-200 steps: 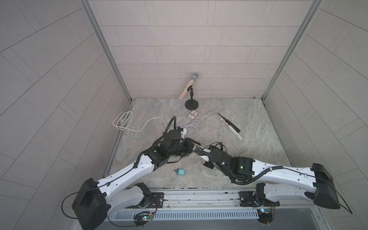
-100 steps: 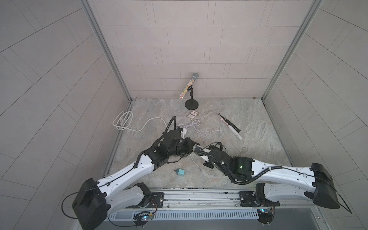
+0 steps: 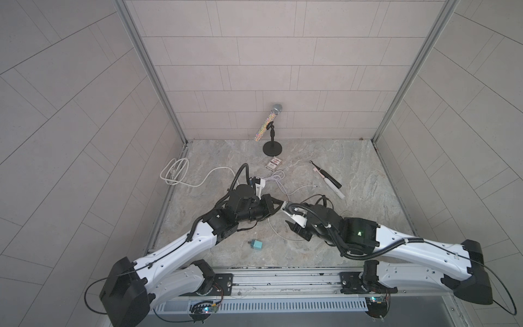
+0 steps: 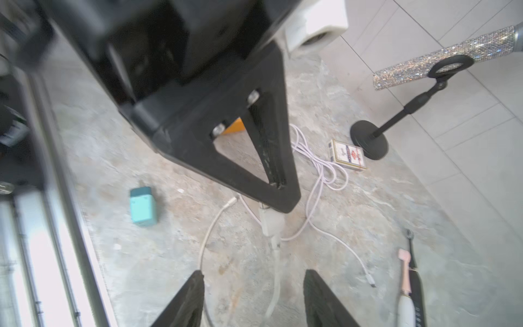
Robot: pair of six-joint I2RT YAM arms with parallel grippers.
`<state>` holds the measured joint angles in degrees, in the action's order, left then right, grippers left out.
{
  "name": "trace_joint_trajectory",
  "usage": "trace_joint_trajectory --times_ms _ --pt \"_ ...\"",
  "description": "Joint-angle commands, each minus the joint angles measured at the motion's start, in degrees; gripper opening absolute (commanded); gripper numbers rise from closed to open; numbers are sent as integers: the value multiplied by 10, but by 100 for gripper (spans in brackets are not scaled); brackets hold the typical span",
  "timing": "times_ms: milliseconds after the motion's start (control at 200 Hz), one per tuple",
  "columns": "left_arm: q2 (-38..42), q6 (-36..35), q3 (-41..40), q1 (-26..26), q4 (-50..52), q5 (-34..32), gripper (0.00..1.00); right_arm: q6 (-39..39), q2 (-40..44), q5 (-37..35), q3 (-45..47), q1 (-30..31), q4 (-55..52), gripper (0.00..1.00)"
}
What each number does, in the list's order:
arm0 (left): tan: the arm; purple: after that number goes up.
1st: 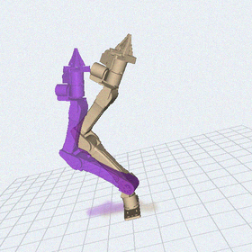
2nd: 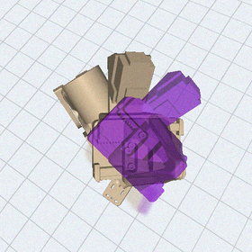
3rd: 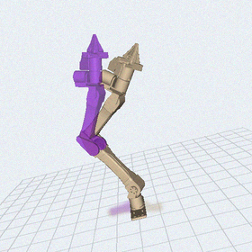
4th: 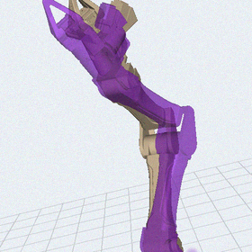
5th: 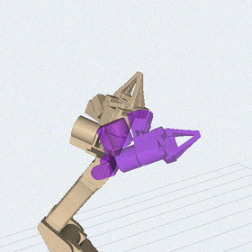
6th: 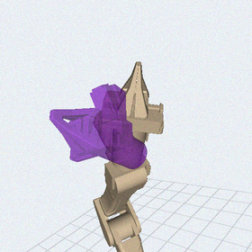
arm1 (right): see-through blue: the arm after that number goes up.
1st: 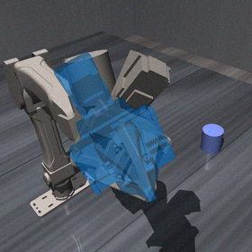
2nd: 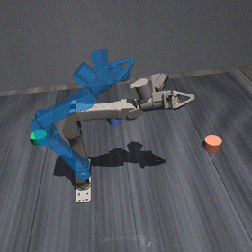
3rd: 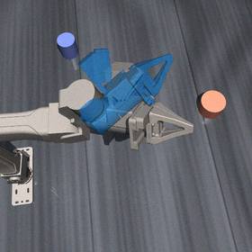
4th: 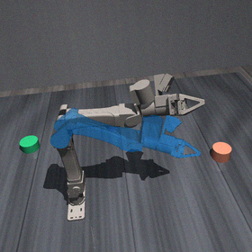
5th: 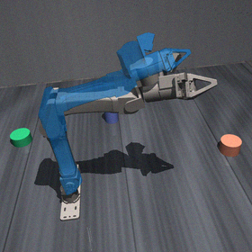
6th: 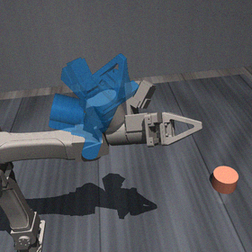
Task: Charge the electric toothbrush
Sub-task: Pick up the charging cable from the center of the board.
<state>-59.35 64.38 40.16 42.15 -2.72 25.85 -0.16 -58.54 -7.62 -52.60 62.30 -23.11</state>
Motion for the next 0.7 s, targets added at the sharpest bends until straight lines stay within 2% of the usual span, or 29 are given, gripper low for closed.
trace_joint_trajectory --times_ms 0,120,210,480,615,695 --pt "31 -61 -6 -11 -55 22 0 106 44 198 -21 -79 -72 61" --pt "50 -70 -28 -12 -99 42 0 190 60 375 -25 -193 -67 64" --pt "43 -70 -26 -12 -126 76 0 232 45 458 -25 -224 -43 63" --pt "34 -43 -21 -4 -160 132 0 301 -13 539 -19 -260 27 57" --pt "37 -52 -25 -3 -133 134 0 375 -13 598 8 -276 140 53" --pt "37 -45 -27 -3 -142 134 0 385 -22 621 14 -276 156 48"
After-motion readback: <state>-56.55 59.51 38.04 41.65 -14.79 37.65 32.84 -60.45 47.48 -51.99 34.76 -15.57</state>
